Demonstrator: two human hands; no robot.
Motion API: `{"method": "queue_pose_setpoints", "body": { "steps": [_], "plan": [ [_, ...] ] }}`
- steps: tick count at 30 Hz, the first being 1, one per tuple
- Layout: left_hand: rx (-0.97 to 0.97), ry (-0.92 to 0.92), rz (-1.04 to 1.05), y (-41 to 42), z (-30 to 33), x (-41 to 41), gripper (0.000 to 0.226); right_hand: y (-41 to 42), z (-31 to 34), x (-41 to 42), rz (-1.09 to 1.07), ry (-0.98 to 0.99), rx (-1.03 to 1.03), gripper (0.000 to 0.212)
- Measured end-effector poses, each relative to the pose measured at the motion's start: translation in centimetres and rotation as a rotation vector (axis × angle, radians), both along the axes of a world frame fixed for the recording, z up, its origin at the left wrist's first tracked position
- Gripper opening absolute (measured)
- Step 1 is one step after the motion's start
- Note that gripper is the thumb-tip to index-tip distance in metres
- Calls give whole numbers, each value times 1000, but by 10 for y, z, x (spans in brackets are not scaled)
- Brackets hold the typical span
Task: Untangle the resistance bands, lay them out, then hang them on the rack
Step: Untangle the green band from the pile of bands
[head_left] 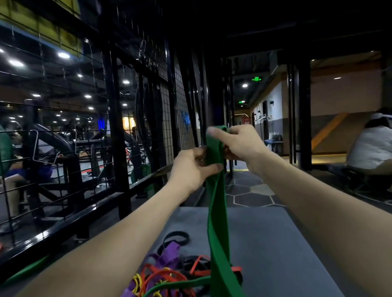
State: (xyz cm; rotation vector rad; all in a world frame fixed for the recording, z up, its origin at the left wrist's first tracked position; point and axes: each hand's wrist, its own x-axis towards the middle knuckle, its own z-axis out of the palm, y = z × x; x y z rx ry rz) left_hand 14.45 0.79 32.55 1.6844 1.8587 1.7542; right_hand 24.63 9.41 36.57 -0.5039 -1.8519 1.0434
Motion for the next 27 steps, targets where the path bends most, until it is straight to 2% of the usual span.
{"method": "queue_pose_setpoints", "body": {
  "steps": [2, 6, 9, 11, 14, 17, 20, 22, 25, 27],
  "plan": [
    [22, -48, -40, 2, -1, 3, 47, 6, 3, -5, -101, -3, 18, 33],
    [33, -181, -120, 8, -9, 10, 51, 15, 5, -6, -196, 18, 21, 20],
    [-91, -328, -188, 16, -26, 16, 24, 23, 7, -2, -272, 85, 12, 23],
    [-198, -336, -223, 17, -38, 18, 24, 29, 9, 6, -325, 122, -11, 25],
    [-322, -246, -214, 16, -53, 20, 46, 34, 11, 20, -387, 190, -43, 27],
    [-380, -124, -137, 10, -63, 22, 53, 37, 6, 29, -440, 200, -45, 35],
    [-533, 81, -55, 0, -65, 23, 49, 39, 2, 33, -458, 231, -86, 34],
    [-559, 200, 19, -7, -63, 17, 43, 41, 1, 39, -459, 262, -138, 29],
    [-489, 256, 131, -15, -44, -1, 37, 48, -3, 51, -486, 263, -137, 23],
    [-431, 210, 144, -23, -21, -15, 33, 50, -6, 55, -501, 250, -123, 19]
  ]
}}
